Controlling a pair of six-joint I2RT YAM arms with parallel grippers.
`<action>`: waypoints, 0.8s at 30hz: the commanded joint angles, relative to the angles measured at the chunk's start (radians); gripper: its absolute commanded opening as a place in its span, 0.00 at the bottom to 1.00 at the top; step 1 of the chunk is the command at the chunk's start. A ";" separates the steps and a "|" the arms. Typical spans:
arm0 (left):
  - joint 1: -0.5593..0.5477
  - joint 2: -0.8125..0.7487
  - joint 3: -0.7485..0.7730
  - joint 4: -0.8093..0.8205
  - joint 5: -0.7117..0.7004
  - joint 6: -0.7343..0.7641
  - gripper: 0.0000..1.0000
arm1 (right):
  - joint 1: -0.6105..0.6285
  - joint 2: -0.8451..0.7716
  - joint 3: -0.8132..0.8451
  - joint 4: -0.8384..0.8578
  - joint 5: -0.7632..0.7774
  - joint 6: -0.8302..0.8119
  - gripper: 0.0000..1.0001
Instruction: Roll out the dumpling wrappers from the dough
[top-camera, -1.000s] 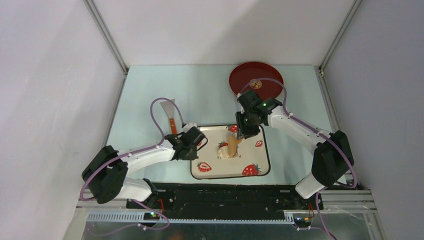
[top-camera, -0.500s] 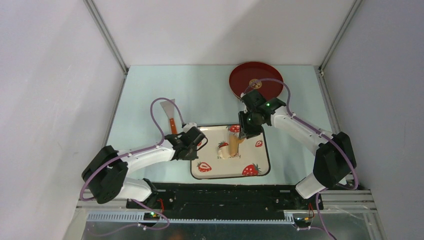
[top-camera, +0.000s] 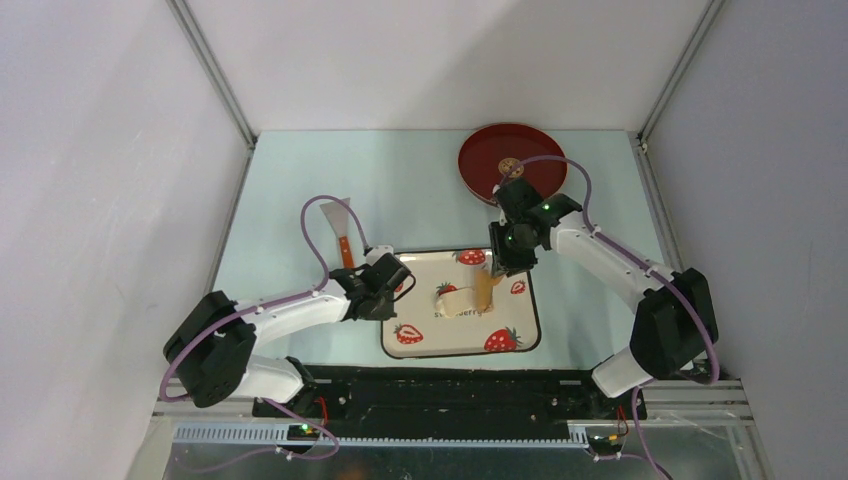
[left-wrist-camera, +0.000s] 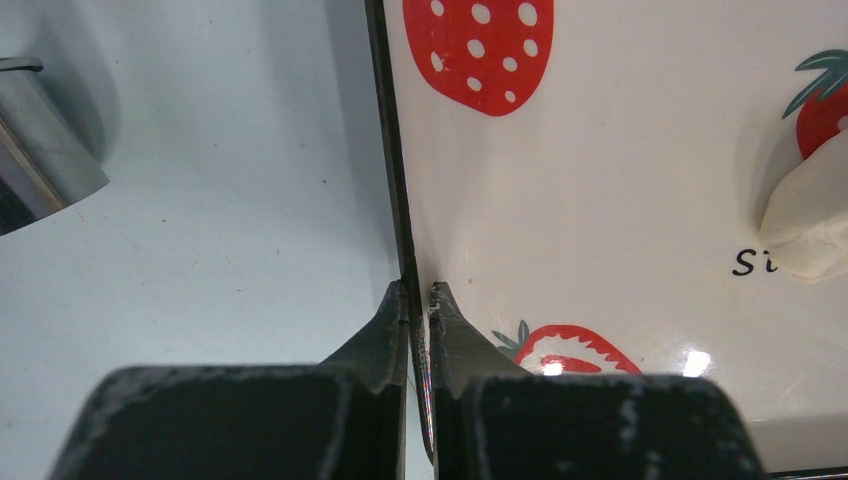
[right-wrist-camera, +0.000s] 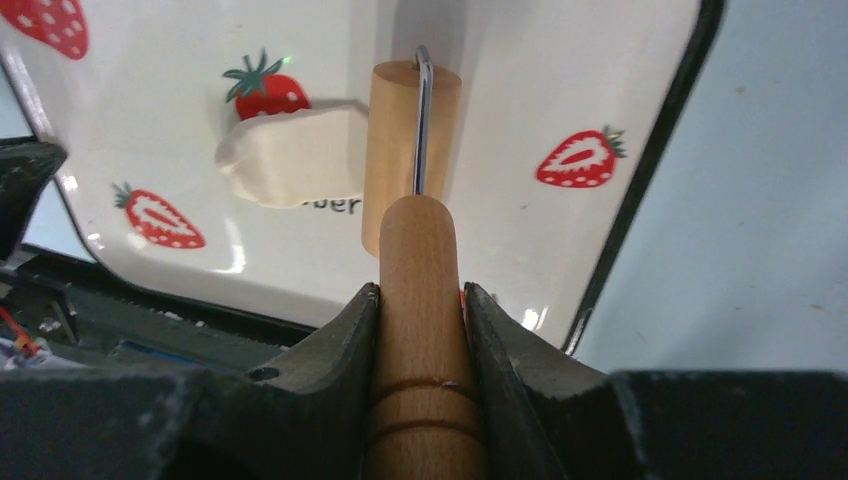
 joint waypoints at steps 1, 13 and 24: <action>0.001 0.061 -0.062 -0.114 -0.022 0.032 0.02 | -0.023 0.044 -0.075 -0.178 0.247 -0.088 0.00; 0.001 0.065 -0.058 -0.114 -0.016 0.034 0.02 | 0.015 -0.085 0.045 -0.157 0.098 -0.067 0.00; 0.000 0.058 -0.056 -0.114 -0.014 0.035 0.02 | 0.206 0.036 0.284 -0.108 0.052 0.007 0.00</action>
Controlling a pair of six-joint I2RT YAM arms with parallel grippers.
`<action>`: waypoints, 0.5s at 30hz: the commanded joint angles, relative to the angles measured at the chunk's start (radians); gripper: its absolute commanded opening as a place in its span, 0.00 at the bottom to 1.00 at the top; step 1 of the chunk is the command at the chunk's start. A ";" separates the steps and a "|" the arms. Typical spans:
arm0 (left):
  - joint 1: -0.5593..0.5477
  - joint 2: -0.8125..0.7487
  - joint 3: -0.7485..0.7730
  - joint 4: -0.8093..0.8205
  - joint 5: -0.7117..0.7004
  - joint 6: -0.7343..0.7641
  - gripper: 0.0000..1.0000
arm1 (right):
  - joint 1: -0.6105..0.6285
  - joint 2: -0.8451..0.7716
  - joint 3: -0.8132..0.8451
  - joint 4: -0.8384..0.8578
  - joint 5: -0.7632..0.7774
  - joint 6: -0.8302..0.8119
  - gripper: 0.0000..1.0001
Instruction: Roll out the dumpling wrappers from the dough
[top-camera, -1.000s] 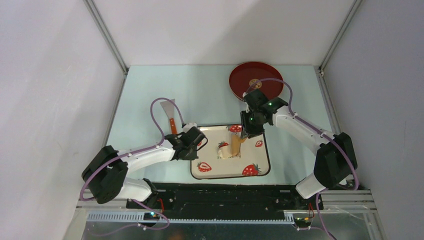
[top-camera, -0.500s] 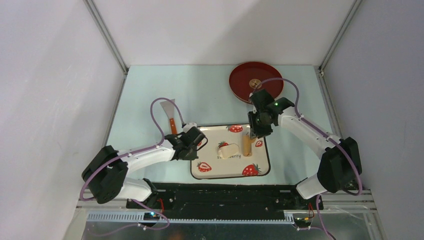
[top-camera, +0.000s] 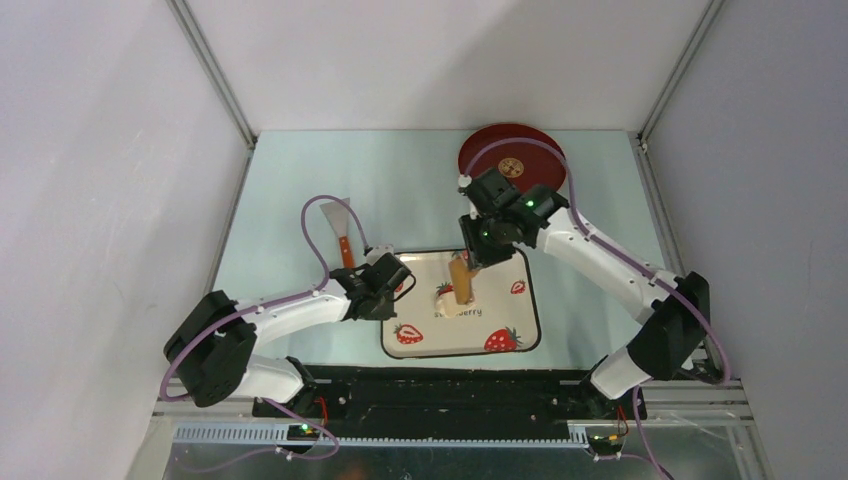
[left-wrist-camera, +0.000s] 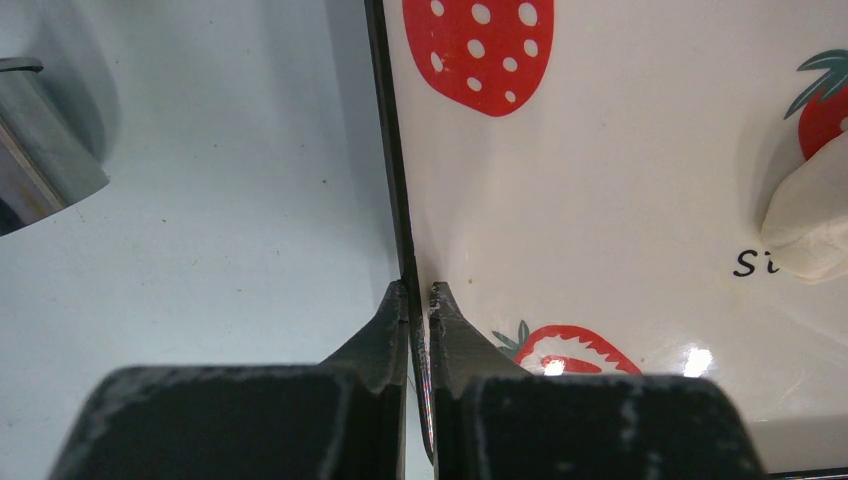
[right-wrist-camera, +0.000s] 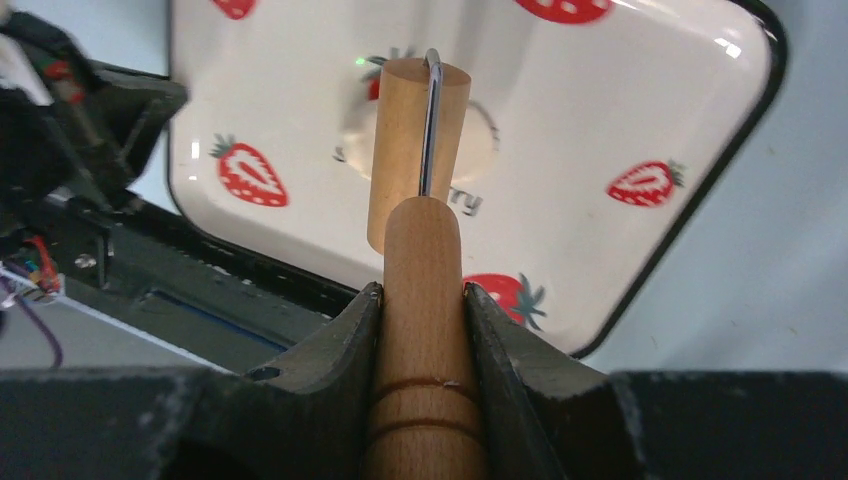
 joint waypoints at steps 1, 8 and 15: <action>0.001 0.054 -0.059 -0.112 -0.012 0.035 0.02 | 0.052 0.062 0.066 0.057 -0.034 0.042 0.00; 0.001 0.049 -0.059 -0.111 -0.011 0.034 0.02 | 0.092 0.113 0.049 0.116 -0.050 0.070 0.00; 0.000 0.046 -0.065 -0.111 -0.012 0.036 0.02 | 0.108 0.127 0.045 0.139 -0.058 0.084 0.00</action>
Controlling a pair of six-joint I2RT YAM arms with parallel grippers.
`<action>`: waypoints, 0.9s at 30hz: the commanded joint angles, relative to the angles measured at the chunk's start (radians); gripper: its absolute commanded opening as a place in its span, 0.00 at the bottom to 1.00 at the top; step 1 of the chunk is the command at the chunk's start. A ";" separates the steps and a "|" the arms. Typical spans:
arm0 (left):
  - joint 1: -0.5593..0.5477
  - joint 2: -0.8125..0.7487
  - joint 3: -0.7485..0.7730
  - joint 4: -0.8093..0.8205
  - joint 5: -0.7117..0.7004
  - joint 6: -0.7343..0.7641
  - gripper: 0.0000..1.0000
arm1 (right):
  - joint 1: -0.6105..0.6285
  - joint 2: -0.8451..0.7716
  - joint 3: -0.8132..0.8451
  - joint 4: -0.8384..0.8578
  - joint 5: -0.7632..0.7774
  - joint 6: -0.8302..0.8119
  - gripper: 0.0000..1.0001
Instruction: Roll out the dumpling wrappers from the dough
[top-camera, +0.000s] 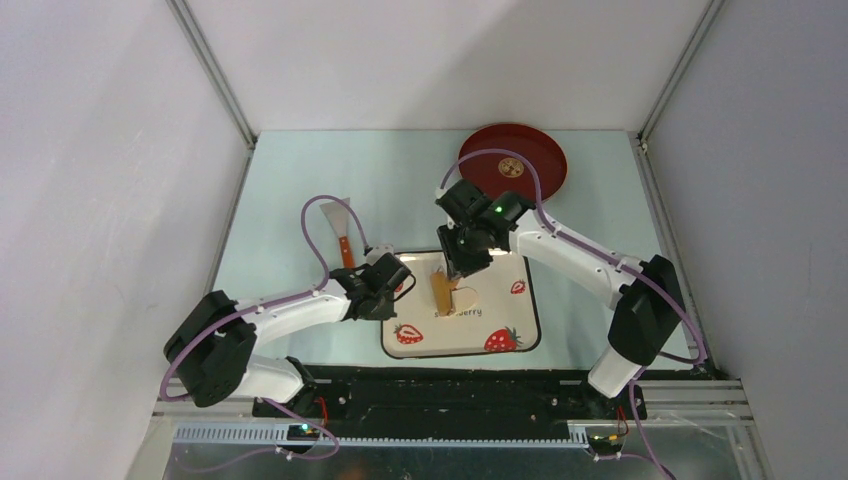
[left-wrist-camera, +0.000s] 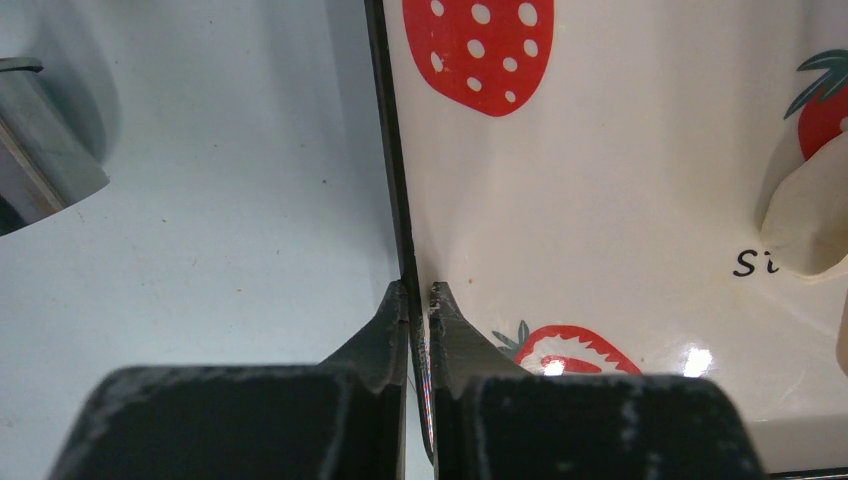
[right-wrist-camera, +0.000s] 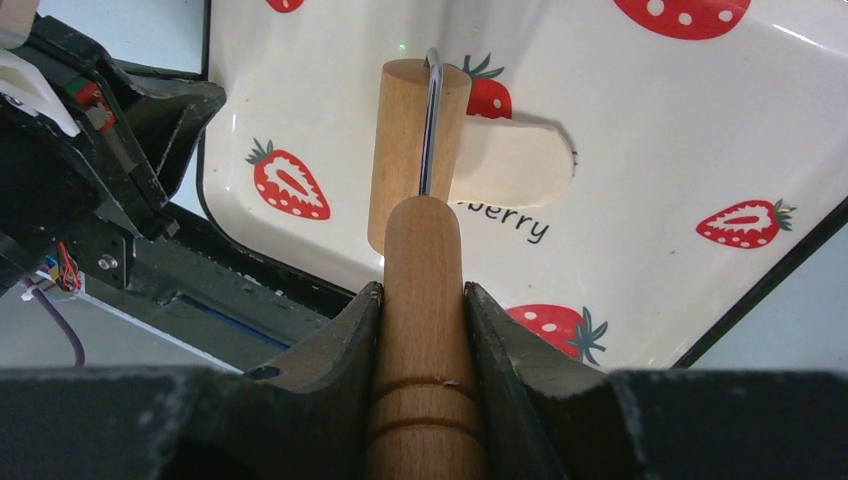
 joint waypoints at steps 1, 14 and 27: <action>0.000 0.049 -0.067 -0.112 -0.011 0.036 0.02 | 0.010 0.002 0.018 0.051 -0.014 0.024 0.00; 0.001 0.054 -0.065 -0.110 -0.011 0.036 0.02 | 0.021 0.054 -0.014 0.038 0.018 0.021 0.00; 0.000 0.051 -0.066 -0.112 -0.013 0.038 0.02 | 0.013 0.108 -0.049 0.015 0.032 0.029 0.00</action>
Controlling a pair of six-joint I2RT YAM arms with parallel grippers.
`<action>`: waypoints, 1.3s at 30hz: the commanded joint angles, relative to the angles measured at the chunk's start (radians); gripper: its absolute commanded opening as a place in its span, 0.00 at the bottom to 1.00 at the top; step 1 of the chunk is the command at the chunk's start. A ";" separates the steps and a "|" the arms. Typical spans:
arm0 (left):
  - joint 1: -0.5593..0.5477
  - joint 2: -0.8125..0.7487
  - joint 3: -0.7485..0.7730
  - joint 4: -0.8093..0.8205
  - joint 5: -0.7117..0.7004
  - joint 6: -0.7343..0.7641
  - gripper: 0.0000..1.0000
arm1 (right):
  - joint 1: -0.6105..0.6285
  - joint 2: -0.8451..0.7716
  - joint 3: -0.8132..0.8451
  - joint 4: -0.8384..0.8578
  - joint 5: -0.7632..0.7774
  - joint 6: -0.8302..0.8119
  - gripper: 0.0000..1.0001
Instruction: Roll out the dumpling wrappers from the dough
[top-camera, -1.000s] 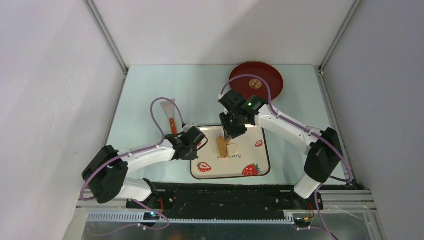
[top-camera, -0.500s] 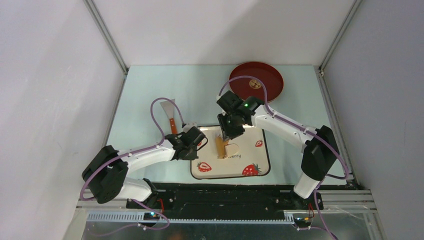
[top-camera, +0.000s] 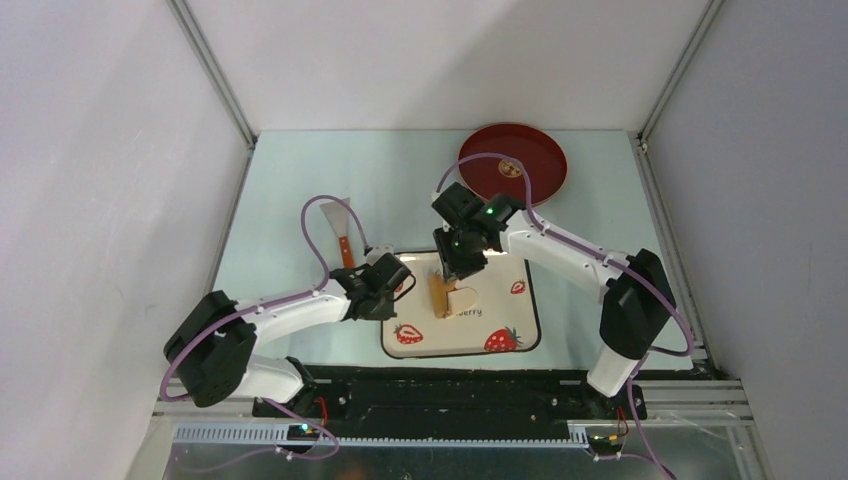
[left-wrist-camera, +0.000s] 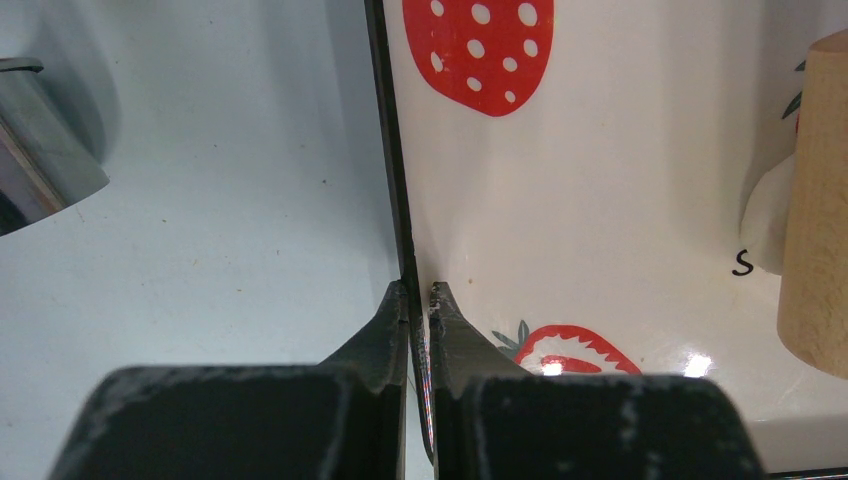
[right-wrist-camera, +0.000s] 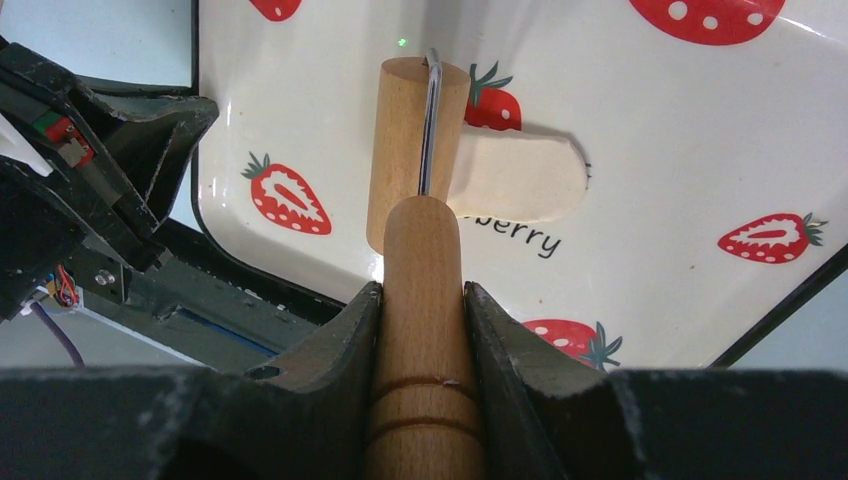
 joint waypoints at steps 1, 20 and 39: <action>0.000 0.052 -0.065 -0.112 -0.013 0.037 0.02 | -0.003 0.059 -0.044 -0.020 0.039 0.013 0.00; 0.001 0.050 -0.064 -0.112 -0.015 0.038 0.02 | -0.054 0.031 -0.198 -0.030 0.107 -0.005 0.00; 0.000 0.049 -0.070 -0.112 -0.015 0.035 0.02 | -0.080 -0.045 -0.295 0.014 0.111 -0.019 0.00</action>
